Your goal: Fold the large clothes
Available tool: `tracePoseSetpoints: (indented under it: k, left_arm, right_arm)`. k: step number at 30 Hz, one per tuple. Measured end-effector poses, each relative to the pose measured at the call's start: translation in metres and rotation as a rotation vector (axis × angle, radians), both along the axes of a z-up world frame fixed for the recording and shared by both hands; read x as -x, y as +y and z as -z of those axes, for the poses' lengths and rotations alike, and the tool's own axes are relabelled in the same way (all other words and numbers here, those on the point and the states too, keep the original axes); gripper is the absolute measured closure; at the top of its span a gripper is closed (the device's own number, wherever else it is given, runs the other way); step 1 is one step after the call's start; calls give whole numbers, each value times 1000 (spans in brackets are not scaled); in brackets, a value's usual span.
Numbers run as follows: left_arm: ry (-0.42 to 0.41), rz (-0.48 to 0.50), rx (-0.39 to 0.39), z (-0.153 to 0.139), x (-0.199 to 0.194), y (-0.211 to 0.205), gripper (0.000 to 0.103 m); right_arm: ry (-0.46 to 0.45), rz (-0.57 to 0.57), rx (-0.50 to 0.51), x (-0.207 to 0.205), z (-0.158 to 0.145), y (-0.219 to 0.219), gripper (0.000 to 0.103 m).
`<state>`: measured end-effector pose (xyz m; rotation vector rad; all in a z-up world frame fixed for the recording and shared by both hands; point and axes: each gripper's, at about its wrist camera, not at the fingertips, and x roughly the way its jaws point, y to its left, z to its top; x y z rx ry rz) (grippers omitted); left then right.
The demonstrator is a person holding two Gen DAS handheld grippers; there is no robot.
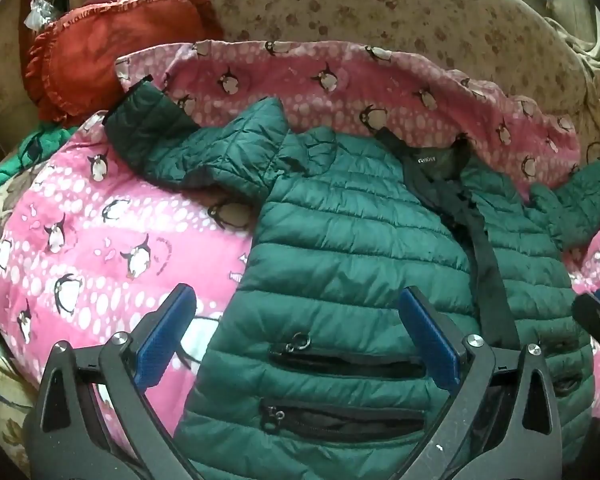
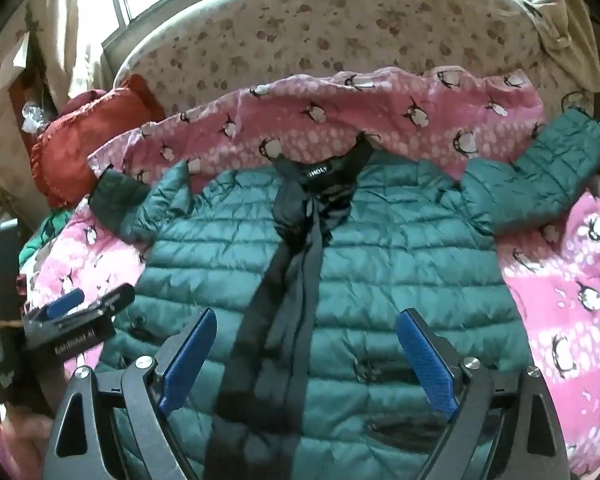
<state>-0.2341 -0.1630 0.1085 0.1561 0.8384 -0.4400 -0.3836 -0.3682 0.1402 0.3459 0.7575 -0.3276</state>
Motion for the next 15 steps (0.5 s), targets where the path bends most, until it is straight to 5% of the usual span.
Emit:
tracePoseSetpoints:
  k: [15]
  left_arm:
    - [-15, 1, -6, -8, -13, -18, 1]
  right_arm:
    - [-27, 41, -1, -28, -5, -16, 12]
